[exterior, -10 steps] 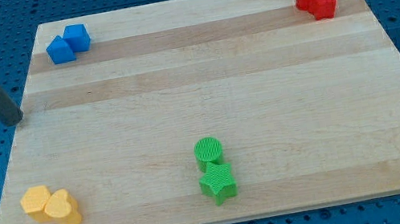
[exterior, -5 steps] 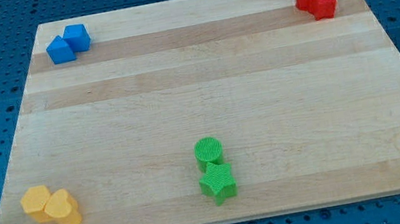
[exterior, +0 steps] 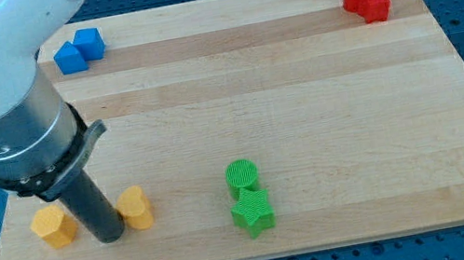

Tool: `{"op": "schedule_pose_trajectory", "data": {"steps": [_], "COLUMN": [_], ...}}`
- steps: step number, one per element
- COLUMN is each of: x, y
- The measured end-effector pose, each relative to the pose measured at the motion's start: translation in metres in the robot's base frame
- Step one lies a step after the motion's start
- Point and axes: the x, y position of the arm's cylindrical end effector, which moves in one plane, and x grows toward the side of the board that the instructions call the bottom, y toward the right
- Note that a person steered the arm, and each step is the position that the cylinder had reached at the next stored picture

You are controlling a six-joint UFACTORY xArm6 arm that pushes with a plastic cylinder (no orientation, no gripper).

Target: Push the yellow heart above the green circle

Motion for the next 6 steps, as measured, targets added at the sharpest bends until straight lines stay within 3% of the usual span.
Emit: {"op": "schedule_pose_trajectory", "data": {"steps": [4,6], "x": [-0.018,-0.02], "y": [0.078,0.077]}}
